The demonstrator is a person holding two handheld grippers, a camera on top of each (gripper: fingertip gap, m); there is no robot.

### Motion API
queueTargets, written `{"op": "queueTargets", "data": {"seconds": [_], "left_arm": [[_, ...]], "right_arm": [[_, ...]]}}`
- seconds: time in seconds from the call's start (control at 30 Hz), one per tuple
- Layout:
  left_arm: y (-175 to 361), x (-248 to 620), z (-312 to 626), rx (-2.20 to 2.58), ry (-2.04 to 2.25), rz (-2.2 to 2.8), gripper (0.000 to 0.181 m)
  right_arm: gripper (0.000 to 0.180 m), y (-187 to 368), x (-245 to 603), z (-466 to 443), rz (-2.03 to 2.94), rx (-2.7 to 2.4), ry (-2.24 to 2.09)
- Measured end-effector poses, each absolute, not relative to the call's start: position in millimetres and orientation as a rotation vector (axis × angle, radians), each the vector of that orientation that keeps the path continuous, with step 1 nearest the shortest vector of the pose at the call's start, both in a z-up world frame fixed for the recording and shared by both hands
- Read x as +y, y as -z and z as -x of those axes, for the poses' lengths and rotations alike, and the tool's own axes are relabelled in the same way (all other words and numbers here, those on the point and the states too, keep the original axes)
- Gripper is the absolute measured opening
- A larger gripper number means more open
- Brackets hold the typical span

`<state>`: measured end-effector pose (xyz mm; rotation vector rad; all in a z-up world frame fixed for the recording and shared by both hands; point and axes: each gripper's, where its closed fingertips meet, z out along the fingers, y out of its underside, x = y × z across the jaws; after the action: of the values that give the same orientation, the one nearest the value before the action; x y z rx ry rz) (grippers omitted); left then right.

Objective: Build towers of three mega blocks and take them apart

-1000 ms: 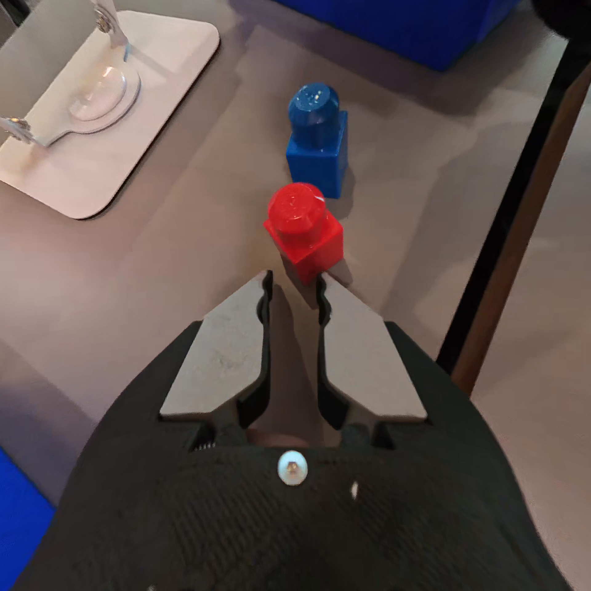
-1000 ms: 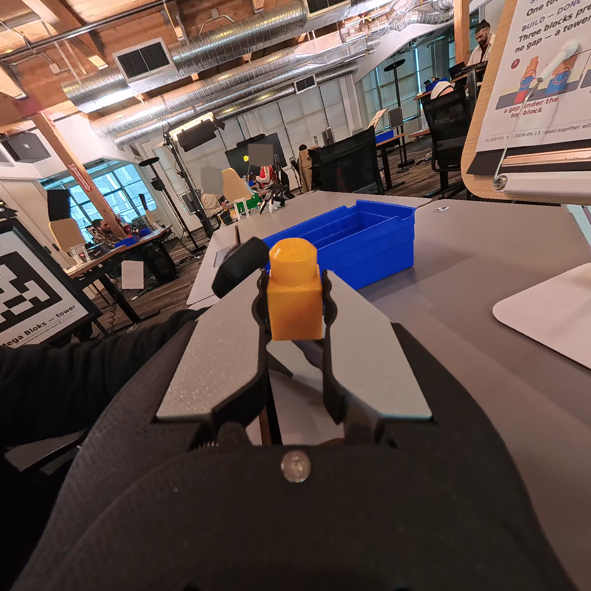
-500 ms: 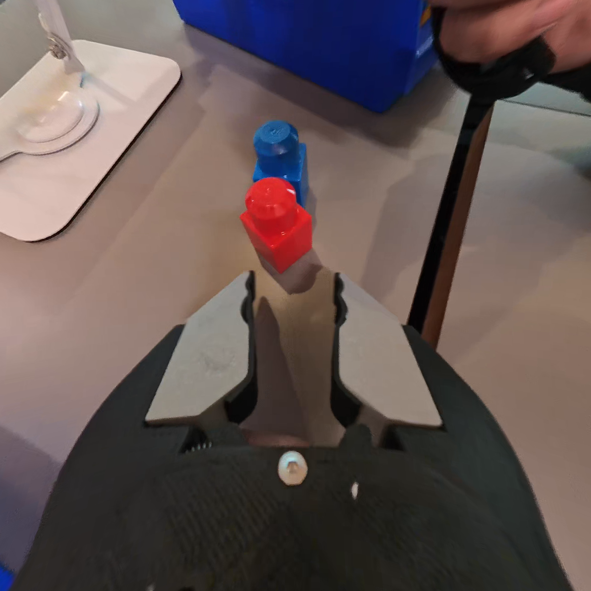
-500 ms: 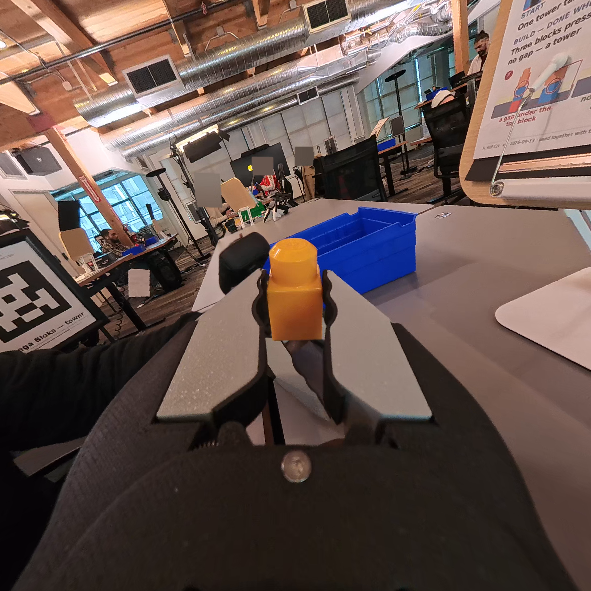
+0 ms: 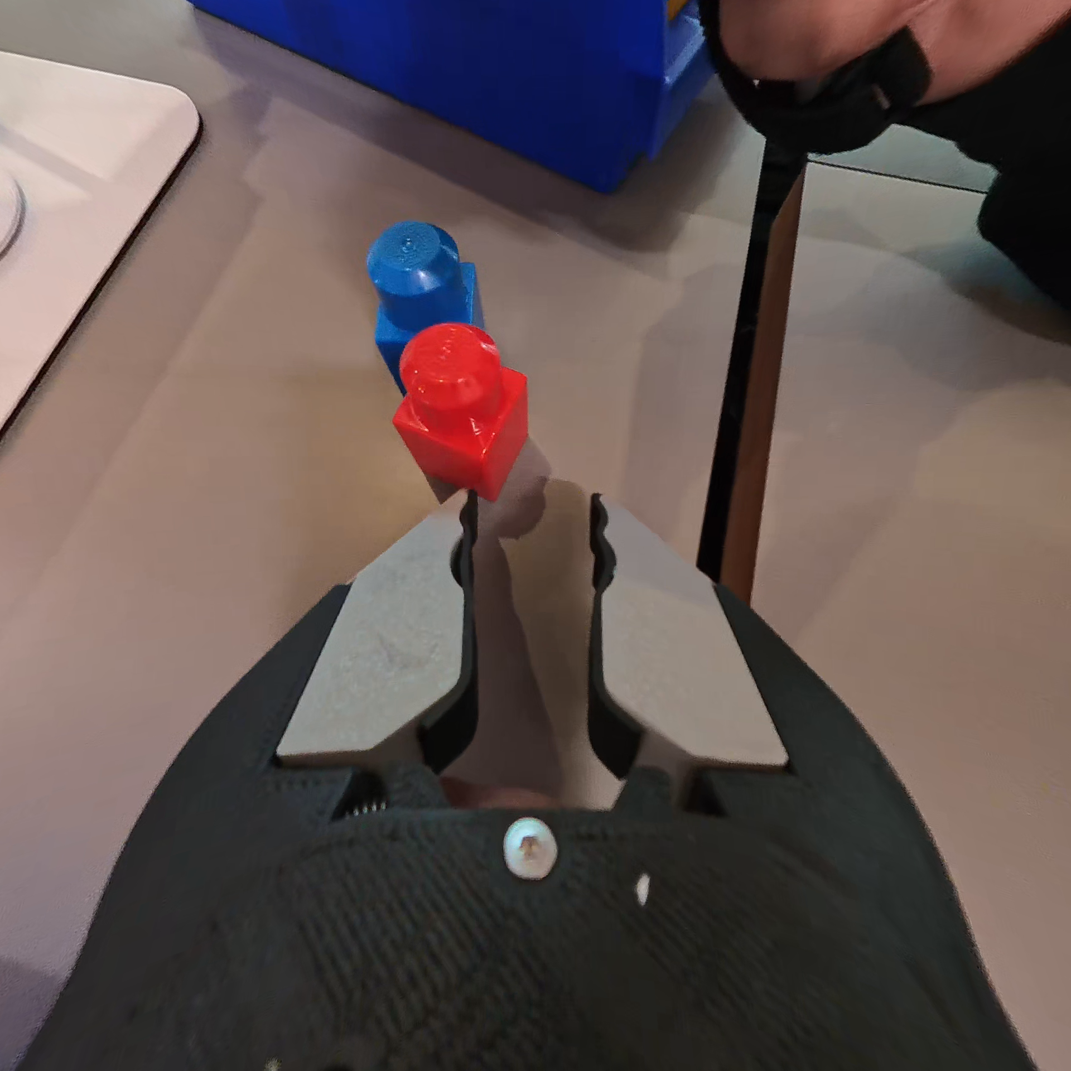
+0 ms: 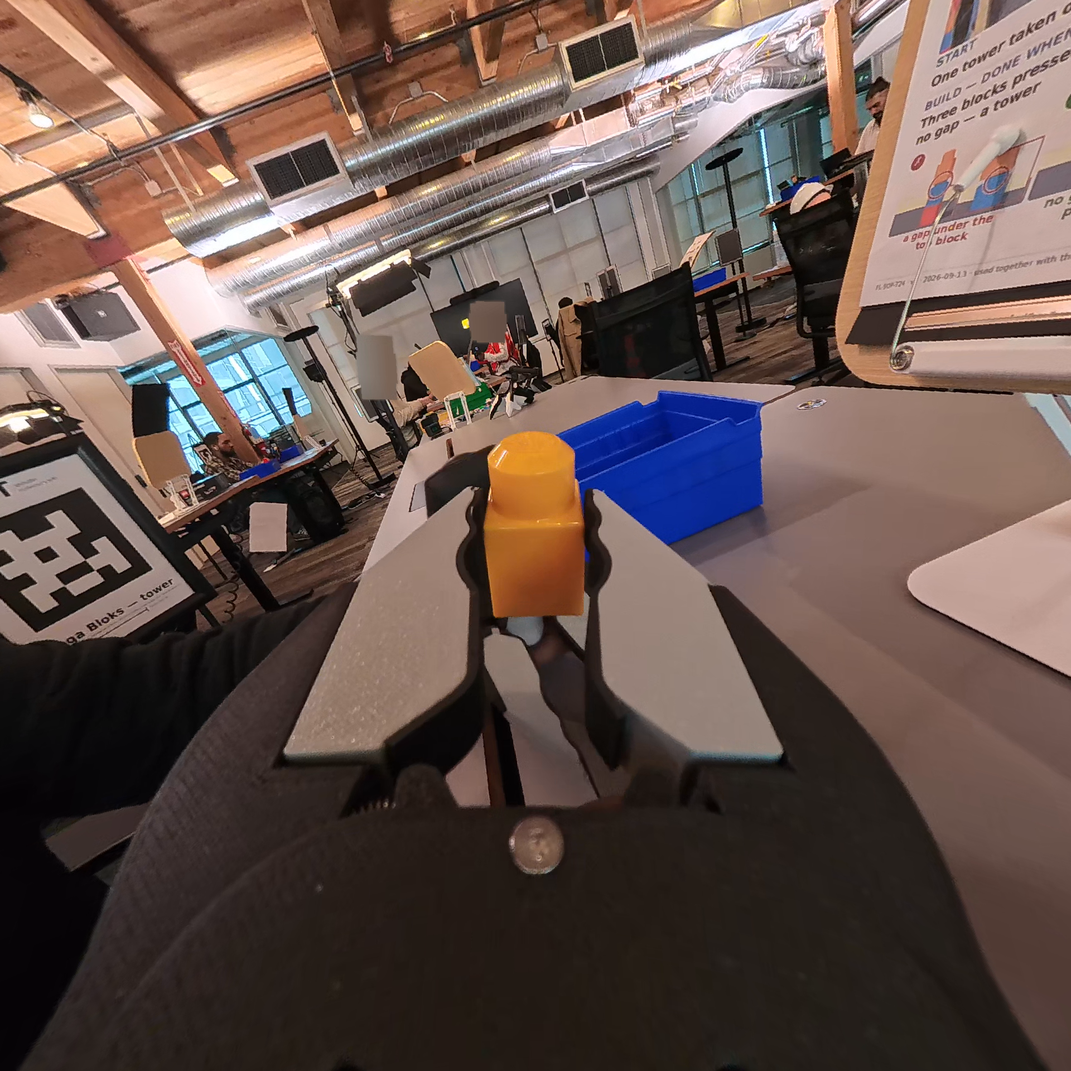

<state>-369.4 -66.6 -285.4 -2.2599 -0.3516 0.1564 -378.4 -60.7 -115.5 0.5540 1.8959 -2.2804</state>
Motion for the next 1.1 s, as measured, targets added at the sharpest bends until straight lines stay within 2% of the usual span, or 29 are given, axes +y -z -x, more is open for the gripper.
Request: {"op": "queueTargets", "data": {"seconds": [0.07,0.17,0.27,0.47,0.57,0.67,0.73,1.1], "left_arm": [[280,-68,373,-0.352,-0.192,2.235,0.037],[274,-73,400,-0.425,-0.330,2.199,0.047],[278,-66,401,-0.392,-0.270,2.207,0.059],[291,-47,392,-0.223,-0.206,2.276,0.070],[292,-40,396,-0.205,-0.192,2.285,0.067],[292,-38,401,-0.214,-0.180,2.278,0.043],[291,-39,403,-0.239,-0.166,2.267,0.036],[296,-49,401,-0.294,-0.182,2.296,0.037]], "right_arm": [[0.032,115,-61,377,-0.547,1.895,2.279],[0.032,115,-62,376,-0.539,1.897,2.277],[0.031,115,-63,376,-0.537,1.893,2.277],[0.031,113,-62,375,-0.528,1.882,2.281],[0.031,114,-62,375,-0.526,1.880,2.276],[0.031,114,-62,375,-0.526,1.878,2.272],[0.031,114,-62,375,-0.524,1.872,2.273],[0.031,116,-64,373,-0.517,1.876,2.255]]}}
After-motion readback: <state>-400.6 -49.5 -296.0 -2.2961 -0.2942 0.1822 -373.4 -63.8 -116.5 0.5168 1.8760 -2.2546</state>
